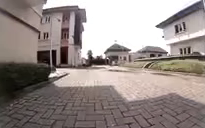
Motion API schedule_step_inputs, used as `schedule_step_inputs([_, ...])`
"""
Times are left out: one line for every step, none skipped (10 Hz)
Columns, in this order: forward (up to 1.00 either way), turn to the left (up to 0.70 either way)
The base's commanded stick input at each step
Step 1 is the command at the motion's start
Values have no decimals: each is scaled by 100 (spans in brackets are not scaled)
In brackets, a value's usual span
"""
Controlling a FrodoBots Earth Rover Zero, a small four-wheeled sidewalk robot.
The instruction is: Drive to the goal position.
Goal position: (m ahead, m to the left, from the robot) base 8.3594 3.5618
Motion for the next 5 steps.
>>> schedule_step_inputs([50, 0])
schedule_step_inputs([50, 0])
schedule_step_inputs([50, 0])
schedule_step_inputs([50, 0])
schedule_step_inputs([50, 0])
